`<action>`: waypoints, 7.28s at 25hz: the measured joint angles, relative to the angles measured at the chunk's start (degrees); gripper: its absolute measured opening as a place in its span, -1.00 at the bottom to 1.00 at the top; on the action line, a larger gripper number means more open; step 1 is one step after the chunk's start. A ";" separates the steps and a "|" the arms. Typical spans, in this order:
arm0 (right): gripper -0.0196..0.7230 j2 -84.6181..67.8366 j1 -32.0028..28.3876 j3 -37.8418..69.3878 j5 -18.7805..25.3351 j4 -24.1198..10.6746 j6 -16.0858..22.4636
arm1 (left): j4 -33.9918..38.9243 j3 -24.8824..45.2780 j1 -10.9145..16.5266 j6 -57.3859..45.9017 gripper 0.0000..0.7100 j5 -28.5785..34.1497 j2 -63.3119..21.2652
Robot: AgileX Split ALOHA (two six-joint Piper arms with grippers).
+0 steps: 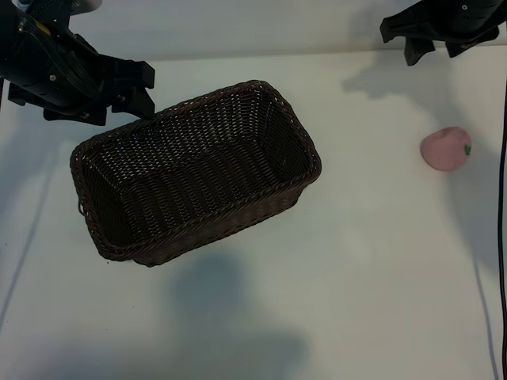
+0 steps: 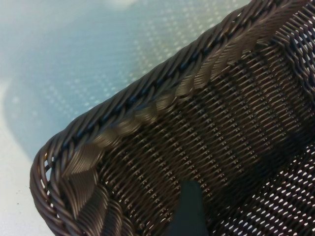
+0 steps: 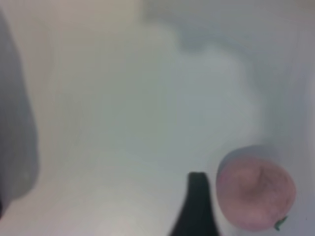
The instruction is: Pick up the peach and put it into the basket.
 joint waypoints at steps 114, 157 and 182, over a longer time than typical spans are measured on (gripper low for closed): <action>0.63 0.00 0.00 0.00 4.57 -0.23 -1.76 | -8.48 -2.84 -2.91 -1.95 -0.74 -11.40 19.78; 0.63 -2.16 -3.27 4.11 5.23 0.03 1.14 | -0.03 -3.38 -3.79 -5.77 0.68 -6.29 5.09; -0.27 5.41 -6.96 20.87 -16.59 0.30 4.50 | 0.14 -3.38 -3.79 -5.71 0.67 -5.35 4.93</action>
